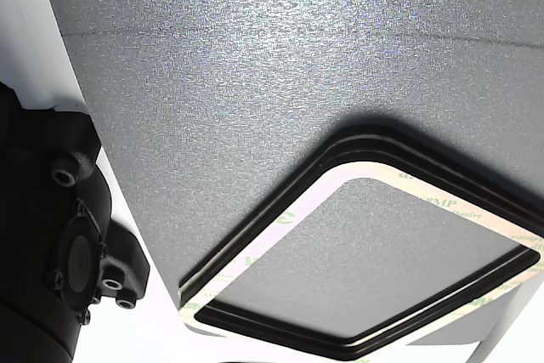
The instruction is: Grab top frame and put it into gray box.
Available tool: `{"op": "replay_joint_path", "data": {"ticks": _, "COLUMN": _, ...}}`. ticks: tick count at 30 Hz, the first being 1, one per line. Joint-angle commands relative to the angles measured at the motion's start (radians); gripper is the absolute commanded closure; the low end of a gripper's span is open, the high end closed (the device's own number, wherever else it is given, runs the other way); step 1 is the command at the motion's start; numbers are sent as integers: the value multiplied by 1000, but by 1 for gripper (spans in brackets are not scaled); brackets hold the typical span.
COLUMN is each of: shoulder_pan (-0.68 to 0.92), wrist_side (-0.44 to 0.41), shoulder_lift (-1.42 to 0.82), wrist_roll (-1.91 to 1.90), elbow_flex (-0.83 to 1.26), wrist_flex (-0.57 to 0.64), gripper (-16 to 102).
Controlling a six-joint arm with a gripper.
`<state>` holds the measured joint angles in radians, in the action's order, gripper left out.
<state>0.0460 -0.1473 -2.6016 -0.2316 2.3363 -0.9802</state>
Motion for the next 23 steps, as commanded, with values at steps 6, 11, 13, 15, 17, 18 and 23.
{"op": "replay_joint_path", "data": {"ticks": 6, "shoulder_pan": -48, "wrist_side": 46, "shoulder_lift": -354, "wrist_roll": 126, "elbow_flex": 265, "wrist_flex": 11, "gripper": -14}}
{"op": "replay_joint_path", "data": {"ticks": 11, "shoulder_pan": -43, "wrist_side": 11, "shoulder_lift": -353, "wrist_roll": 106, "elbow_flex": 302, "wrist_flex": 12, "gripper": -14}}
{"op": "replay_joint_path", "data": {"ticks": 13, "shoulder_pan": -43, "wrist_side": 5, "shoulder_lift": -353, "wrist_roll": 103, "elbow_flex": 302, "wrist_flex": 12, "gripper": -14}}
{"op": "replay_joint_path", "data": {"ticks": 15, "shoulder_pan": -43, "wrist_side": 5, "shoulder_lift": -353, "wrist_roll": 103, "elbow_flex": 302, "wrist_flex": 12, "gripper": -14}}
{"op": "replay_joint_path", "data": {"ticks": 17, "shoulder_pan": -43, "wrist_side": 5, "shoulder_lift": -353, "wrist_roll": 103, "elbow_flex": 302, "wrist_flex": 12, "gripper": -14}}
{"op": "replay_joint_path", "data": {"ticks": 18, "shoulder_pan": -43, "wrist_side": 5, "shoulder_lift": -353, "wrist_roll": 103, "elbow_flex": 302, "wrist_flex": 12, "gripper": -14}}
{"op": "replay_joint_path", "data": {"ticks": 23, "shoulder_pan": -43, "wrist_side": 5, "shoulder_lift": -353, "wrist_roll": 103, "elbow_flex": 302, "wrist_flex": 12, "gripper": -14}}
